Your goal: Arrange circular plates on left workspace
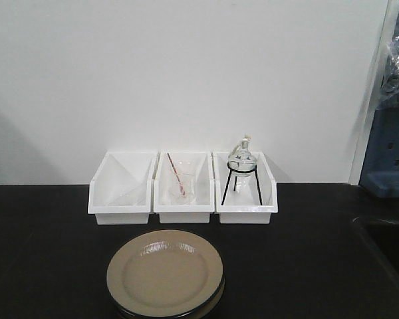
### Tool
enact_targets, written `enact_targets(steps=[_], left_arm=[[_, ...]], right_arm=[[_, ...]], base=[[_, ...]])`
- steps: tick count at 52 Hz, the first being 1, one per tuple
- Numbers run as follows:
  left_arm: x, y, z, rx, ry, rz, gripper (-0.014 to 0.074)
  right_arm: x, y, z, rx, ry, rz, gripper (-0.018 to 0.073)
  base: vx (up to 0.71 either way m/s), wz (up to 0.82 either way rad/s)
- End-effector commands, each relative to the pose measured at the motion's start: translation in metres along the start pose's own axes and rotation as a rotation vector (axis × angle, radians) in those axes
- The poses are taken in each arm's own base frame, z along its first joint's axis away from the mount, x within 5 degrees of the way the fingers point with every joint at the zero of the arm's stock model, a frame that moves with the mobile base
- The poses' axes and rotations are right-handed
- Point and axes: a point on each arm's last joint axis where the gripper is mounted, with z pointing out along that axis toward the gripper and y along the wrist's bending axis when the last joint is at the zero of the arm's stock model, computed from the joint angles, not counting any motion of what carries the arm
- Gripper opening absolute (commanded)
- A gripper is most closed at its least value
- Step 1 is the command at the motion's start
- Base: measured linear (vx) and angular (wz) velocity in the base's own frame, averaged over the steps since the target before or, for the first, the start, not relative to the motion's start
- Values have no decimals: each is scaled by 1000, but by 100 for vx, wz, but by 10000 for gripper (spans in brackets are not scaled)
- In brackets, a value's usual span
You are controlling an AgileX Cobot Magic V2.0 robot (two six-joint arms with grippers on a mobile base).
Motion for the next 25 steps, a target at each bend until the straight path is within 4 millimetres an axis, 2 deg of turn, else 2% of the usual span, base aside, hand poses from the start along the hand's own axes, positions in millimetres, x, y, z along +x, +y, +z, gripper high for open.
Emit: enact_targets(steps=[1, 25], left_arm=[[-2, 0, -1, 6, -84, -7, -1], [-2, 0, -1, 6, -84, -7, -1]], right_arm=[[-1, 0, -1, 11, -78, -16, -3], [-1, 0, -1, 11, -77, -16, -3]], base=[[0, 0], [0, 0]])
